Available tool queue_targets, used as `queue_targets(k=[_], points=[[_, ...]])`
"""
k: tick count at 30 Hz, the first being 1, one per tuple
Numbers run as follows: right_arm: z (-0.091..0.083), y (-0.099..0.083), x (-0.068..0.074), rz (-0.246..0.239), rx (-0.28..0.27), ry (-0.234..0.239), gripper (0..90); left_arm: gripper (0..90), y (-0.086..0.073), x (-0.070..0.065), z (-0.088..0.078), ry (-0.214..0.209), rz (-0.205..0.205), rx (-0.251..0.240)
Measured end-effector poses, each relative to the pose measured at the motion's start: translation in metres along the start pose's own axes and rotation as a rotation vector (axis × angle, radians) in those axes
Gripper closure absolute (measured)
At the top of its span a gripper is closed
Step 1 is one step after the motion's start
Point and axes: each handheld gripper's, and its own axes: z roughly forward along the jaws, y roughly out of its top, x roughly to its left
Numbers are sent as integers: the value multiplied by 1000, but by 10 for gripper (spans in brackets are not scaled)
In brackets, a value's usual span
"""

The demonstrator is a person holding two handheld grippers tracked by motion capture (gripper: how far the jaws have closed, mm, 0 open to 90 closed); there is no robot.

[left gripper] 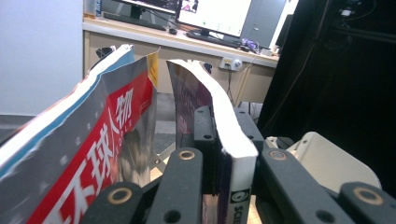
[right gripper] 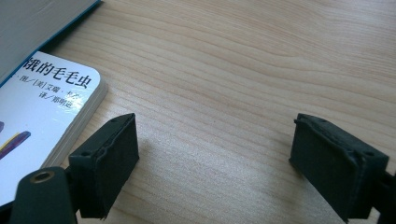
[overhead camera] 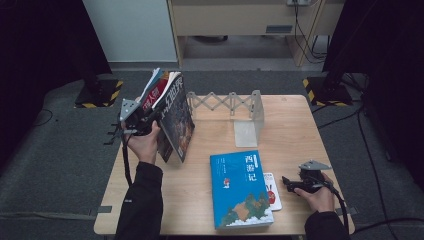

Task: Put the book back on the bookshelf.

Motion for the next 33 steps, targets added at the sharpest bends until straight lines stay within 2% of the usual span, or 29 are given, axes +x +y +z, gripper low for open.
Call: queue_targets(k=[1,2,3,7,12,15,24,28,33], points=[[0,0,0,0,0,0,150,824,0,0,0,0,0,0],[0,0,0,-1,-1,0,151,824,0,2,6,21,4,-4],[0,0,0,-1,-1,0,151,823,0,2,6,21,4,-4],[0,0,0,-2,-3,-1,149,823,-1,8,11,66,1,-32],[0,0,0,-2,-3,0,148,823,-3,13,15,106,30,-31],[0,0,0,-1,-4,-2,147,823,-4,16,16,120,15,-49],[1,0,-1,-4,-7,-1,146,823,-4,12,25,142,49,-83],[1,0,-1,-2,-8,1,146,822,-7,13,24,143,70,-83],[0,-1,0,-2,-8,0,146,820,-9,13,19,144,101,-48]])
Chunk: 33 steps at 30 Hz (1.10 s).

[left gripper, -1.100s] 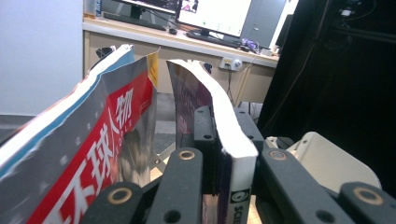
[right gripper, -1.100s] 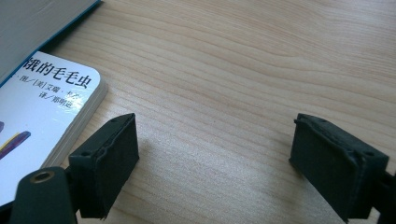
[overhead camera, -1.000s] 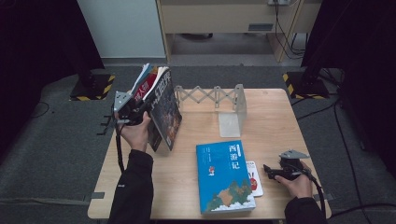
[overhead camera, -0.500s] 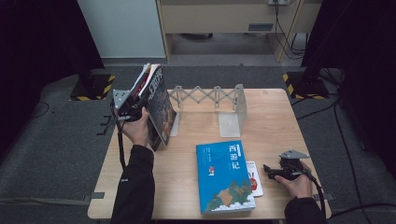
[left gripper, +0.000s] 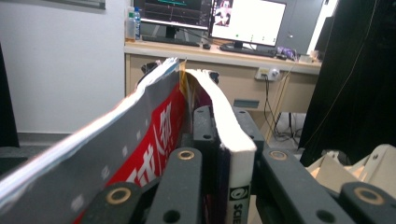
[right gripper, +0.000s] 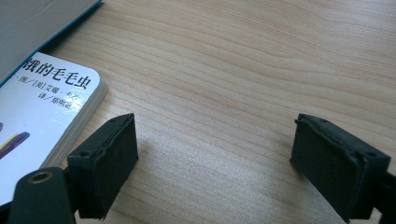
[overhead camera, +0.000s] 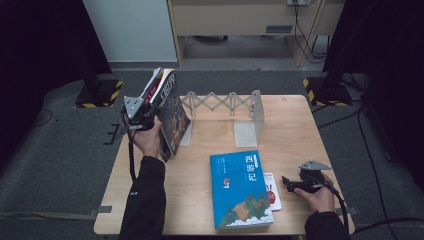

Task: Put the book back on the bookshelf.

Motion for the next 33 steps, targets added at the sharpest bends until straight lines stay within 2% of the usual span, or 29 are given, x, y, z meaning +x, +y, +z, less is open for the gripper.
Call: queue_targets(k=[10,21,25,29,33], points=[[0,0,0,1,1,1,146,816,-3,3,-12,-1,36,46],[0,0,0,4,-1,0,145,803,-6,12,-17,14,5,46],[0,0,1,4,0,0,144,774,-6,14,-18,11,2,49],[0,0,1,4,0,0,144,730,-7,13,-20,12,22,51],[0,0,1,5,-1,0,144,680,-9,12,-24,-3,15,41]])
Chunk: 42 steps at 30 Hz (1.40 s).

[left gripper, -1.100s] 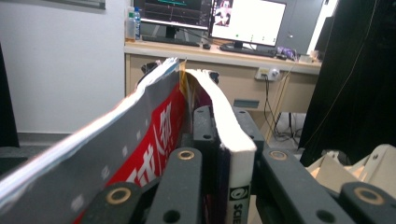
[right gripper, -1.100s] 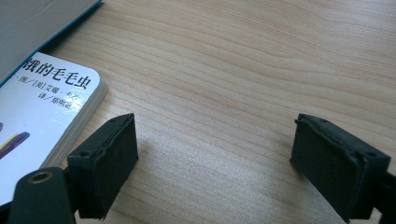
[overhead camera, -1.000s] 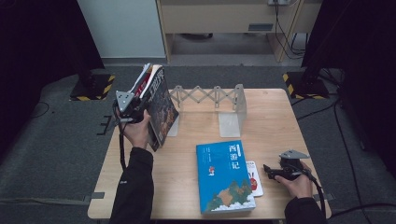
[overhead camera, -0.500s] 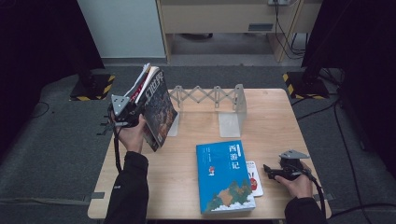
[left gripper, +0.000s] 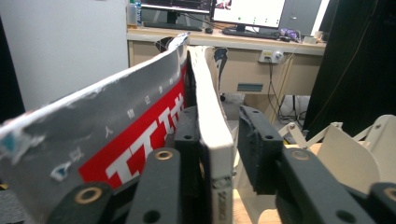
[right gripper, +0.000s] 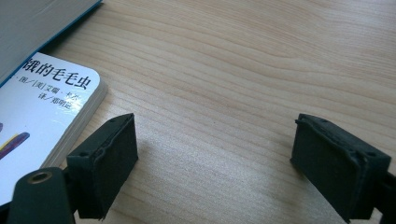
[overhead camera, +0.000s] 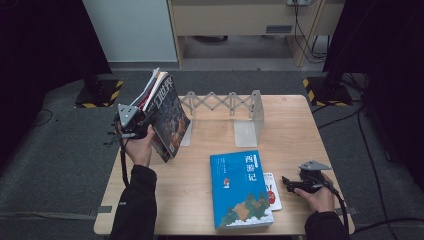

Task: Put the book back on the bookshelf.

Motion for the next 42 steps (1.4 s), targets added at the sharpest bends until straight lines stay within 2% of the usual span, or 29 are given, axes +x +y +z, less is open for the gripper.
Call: queue_targets(k=[5,10,16,23,26,28,33,35,38,42], points=[[0,0,0,1,2,1,144,590,-6,-3,-10,-14,15,-21],[0,0,1,3,4,0,144,554,-10,-3,-20,-28,10,-17],[-1,0,1,1,9,1,154,501,-19,-1,-32,-48,-2,3],[-3,1,2,0,13,13,190,449,-30,1,-45,-79,18,26],[-4,2,2,5,13,17,201,436,-35,2,-50,-94,-2,37],[-5,3,2,8,10,18,210,422,-38,2,-52,-92,7,45],[-9,4,3,6,-19,20,227,395,-48,1,-59,-101,22,71],[-10,5,3,10,-27,23,231,387,-52,1,-61,-112,8,79],[-13,6,4,11,-39,29,235,371,-57,-1,-65,-125,10,90],[-16,8,7,14,-57,35,240,341,-64,-3,-66,-147,-15,96]])
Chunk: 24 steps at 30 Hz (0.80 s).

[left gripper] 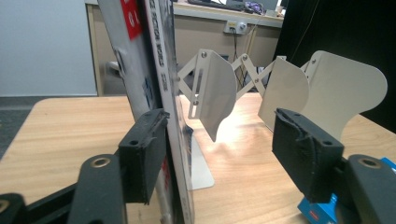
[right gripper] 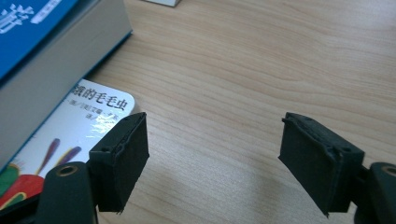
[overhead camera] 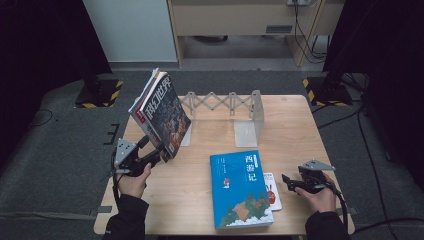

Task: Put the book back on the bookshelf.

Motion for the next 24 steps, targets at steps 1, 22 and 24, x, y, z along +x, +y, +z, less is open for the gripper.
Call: queue_targets(k=[1,22,24], points=[[-1,0,0,-3,-2,3,241,338,-2,-1,0,0,1,7],[-8,12,24,30,-87,107,280,259,-50,-44,25,-169,62,233],[-9,14,26,32,-95,119,281,258,-53,-49,27,-184,72,251]])
